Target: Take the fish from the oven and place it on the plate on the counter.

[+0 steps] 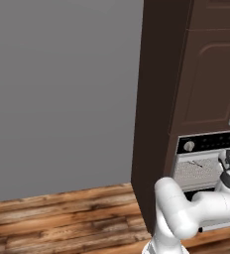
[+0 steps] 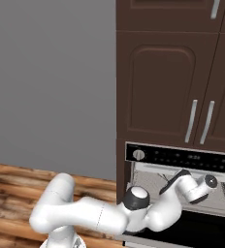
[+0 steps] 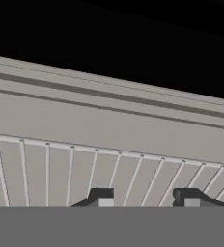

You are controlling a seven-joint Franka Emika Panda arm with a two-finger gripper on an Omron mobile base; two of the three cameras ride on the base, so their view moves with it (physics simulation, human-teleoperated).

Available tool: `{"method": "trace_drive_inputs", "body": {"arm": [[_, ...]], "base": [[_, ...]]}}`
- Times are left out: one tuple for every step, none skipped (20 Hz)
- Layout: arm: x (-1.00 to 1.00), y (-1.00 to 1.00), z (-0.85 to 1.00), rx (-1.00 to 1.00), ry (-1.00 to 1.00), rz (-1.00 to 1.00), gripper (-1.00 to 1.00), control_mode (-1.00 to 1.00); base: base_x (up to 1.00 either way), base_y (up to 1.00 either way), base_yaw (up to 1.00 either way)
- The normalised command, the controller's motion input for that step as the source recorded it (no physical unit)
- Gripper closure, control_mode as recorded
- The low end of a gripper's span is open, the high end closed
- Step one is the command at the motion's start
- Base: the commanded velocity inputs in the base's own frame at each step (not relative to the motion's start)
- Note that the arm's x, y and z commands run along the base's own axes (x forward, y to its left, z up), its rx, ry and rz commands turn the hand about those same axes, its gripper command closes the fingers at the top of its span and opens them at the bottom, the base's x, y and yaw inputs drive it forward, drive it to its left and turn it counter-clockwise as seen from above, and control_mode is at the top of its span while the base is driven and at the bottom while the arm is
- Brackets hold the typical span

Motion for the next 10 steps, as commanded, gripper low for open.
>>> {"method": "trace_drive_inputs", "body": {"arm": [[-1.00,-0.13,-1.00,0.00,0.37,0.04,-1.00,-1.00],[-1.00,-0.12,-1.00,0.00,0.37,0.04,-1.00,-1.00],[-1.00,-0.11,-1.00,0.00,0.38,0.04,-1.00,-1.00],[-1.00,-0.12,-1.00,0.00,0.37,0.03,-1.00,-1.00],[-1.00,-0.11,-1.00,0.00,0.37,0.03,-1.00,-1.00],[-1.00,-0.09,-1.00,0.00,0.37,0.03,-1.00,-1.00],[-1.00,-0.09,-1.00,0.00,0.36,0.03,-1.00,-1.00],[-1.00,-0.09,-1.00,0.00,0.35,0.03,-1.00,-1.00],[-1.00,-0.08,-1.00,0.00,0.34,0.03,-1.00,-1.00],[-1.00,-0.07,-1.00,0.00,0.33,0.03,-1.00,-1.00]], "base": [[0.00,0.00,0.00],[0.00,0.00,0.00],[0.00,0.00,0.00],[0.00,0.00,0.00],[0.00,0.00,0.00],[0.00,0.00,0.00],[0.00,0.00,0.00],[0.00,0.00,0.00],[0.00,0.00,0.00],[0.00,0.00,0.00]]}}
